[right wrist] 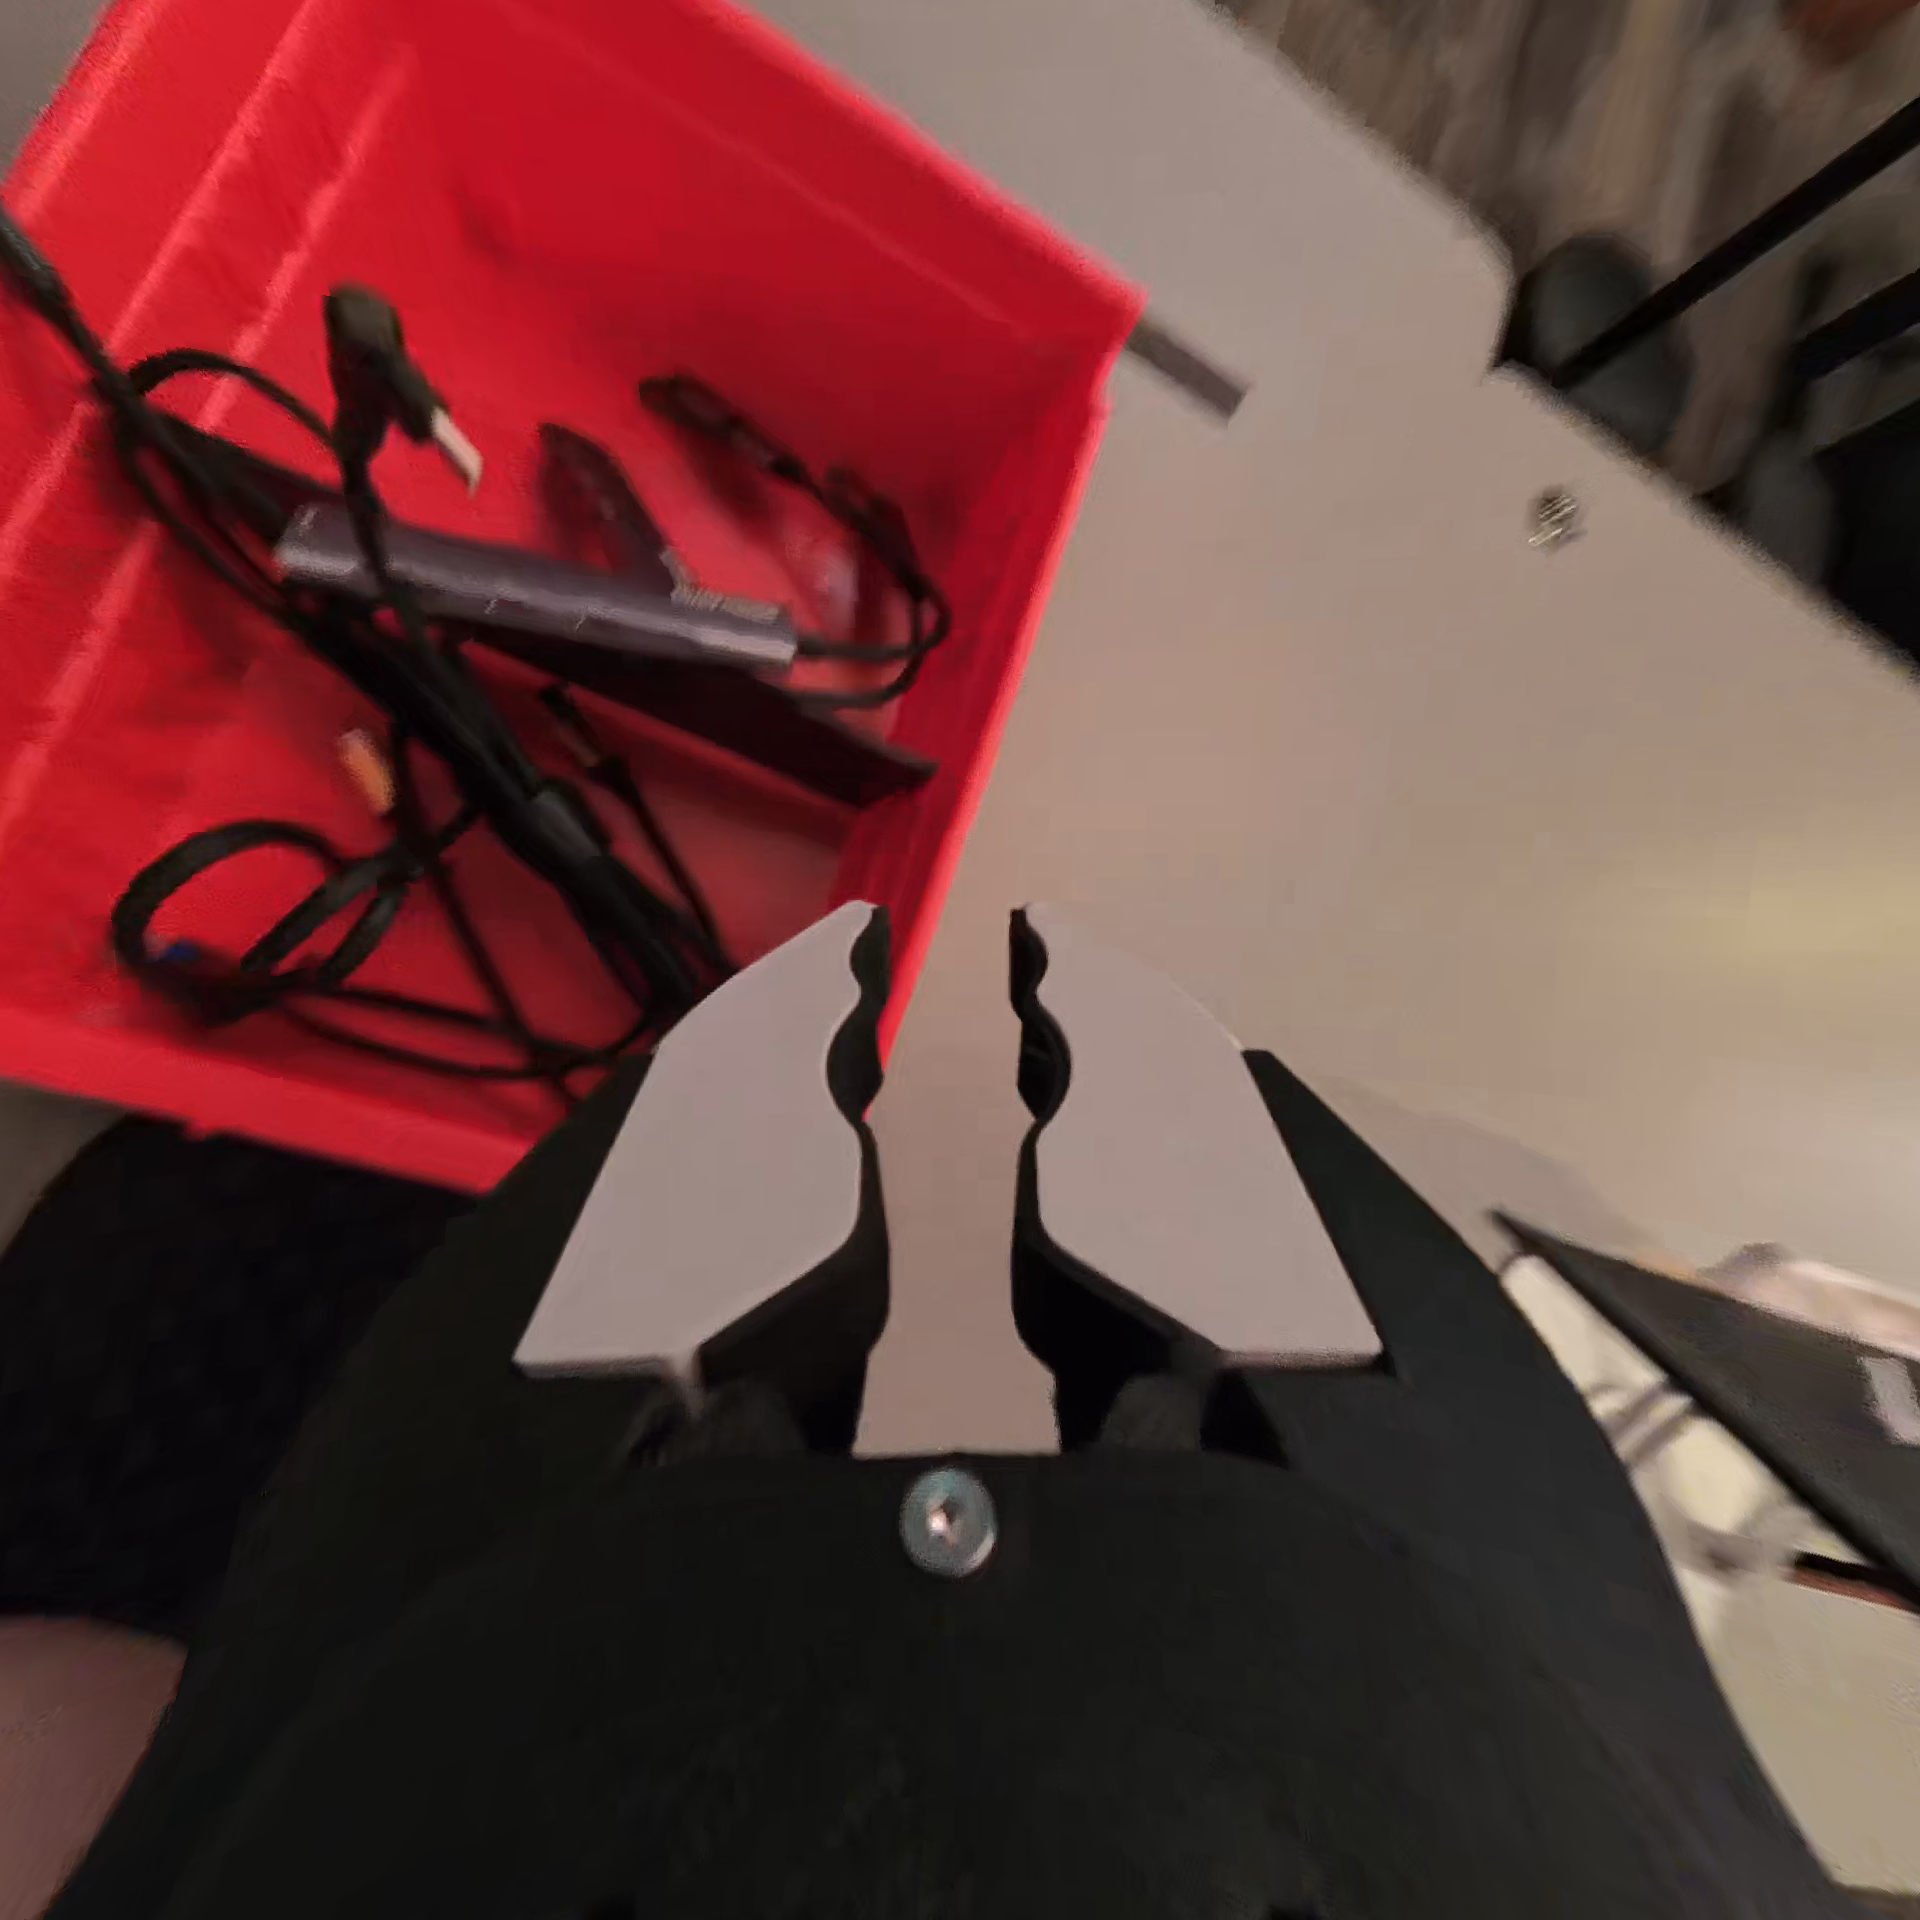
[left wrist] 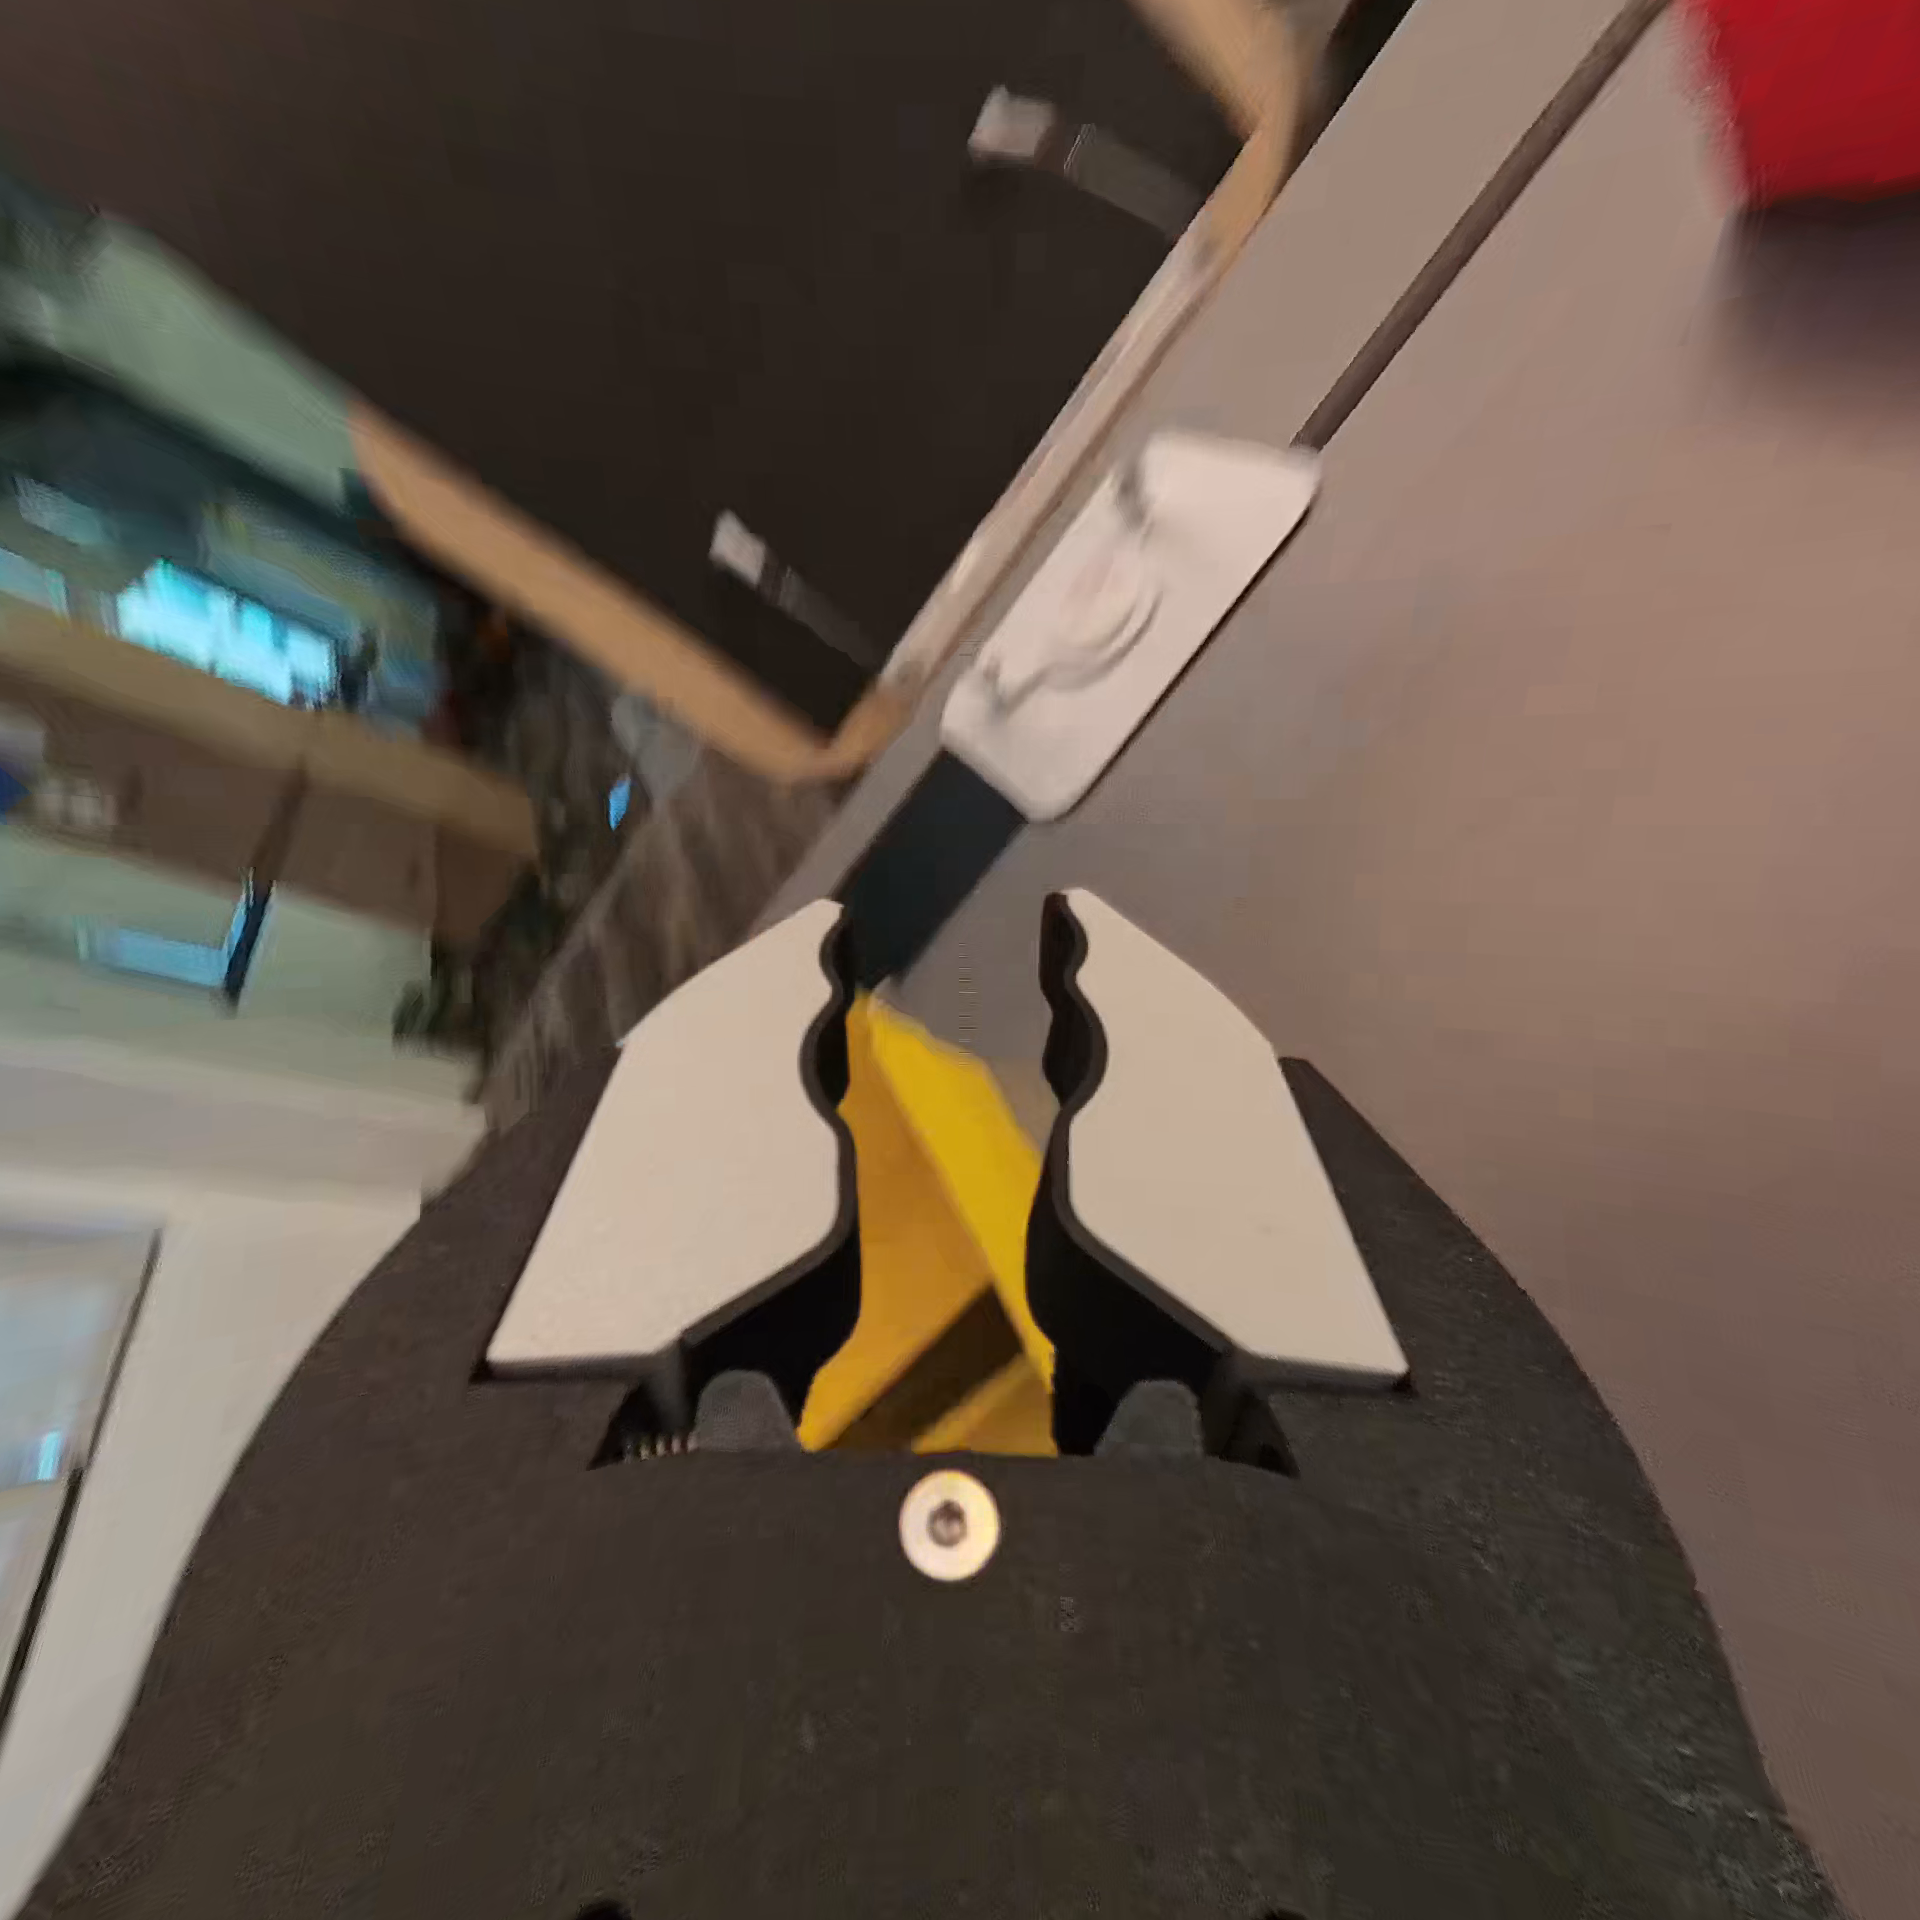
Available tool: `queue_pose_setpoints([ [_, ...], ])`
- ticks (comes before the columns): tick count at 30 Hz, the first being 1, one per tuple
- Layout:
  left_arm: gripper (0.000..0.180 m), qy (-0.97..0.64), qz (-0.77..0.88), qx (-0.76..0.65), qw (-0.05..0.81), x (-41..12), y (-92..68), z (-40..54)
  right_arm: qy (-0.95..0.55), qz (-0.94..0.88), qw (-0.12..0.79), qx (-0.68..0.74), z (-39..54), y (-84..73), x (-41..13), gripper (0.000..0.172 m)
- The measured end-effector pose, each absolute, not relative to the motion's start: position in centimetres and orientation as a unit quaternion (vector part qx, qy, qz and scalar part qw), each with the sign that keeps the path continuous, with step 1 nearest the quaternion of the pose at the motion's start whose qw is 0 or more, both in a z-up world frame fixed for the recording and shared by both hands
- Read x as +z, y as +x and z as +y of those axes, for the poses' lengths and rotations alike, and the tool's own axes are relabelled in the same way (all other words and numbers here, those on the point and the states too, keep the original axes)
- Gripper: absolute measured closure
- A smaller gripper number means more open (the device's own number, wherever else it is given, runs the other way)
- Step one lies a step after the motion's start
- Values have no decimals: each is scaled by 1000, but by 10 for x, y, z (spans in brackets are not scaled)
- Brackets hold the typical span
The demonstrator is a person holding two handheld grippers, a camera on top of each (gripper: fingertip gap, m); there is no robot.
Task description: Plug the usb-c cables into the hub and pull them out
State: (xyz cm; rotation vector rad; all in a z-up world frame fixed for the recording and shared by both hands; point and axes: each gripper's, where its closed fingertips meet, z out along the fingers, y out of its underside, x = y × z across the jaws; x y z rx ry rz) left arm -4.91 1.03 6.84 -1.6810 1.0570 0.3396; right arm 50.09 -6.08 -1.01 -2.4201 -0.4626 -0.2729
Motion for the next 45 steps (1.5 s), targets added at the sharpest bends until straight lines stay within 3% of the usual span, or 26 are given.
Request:
queue_pose_setpoints([
  [5, 146, -838, 261, 187, 441, 46, -170, -7, -952, -121, 282, -4, -75, 500, -37, 138],
  [9, 125, -886, 138, 218, 386, 36, -248, -39, -973, -72, 217, 24, -71, 505, -64, 127],
  [12, 131, -887, 75, 207, 406, 37, -287, -52, -990, -55, 128, 27, -78, 507, -95, 131],
  [16, 129, -901, -20, 153, 406, 18, -322, -43, -995, -43, 50, 79, -89, 496, -121, 163],
  [22, 117, -936, -113, 122, 311, -60, -374, -24, -996, -29, 33, 73, -89, 495, -126, 164],
  [26, 126, -931, -155, 74, 322, -79, -380, -12, -998, -35, 8, 46, -92, 494, -130, 164],
  [29, 131, -944, -156, 45, 287, -100, -373, -9, -998, -33, 5, 51, -94, 491, -130, 164],
  [38, 174, -958, -79, -26, 275, -101, -334, -5, -995, -61, -9, 78, -105, 477, -129, 160],
  [45, 173, -972, 90, -16, 215, -107, -281, -15, -994, -57, -26, 92, -110, 464, -127, 155],
])
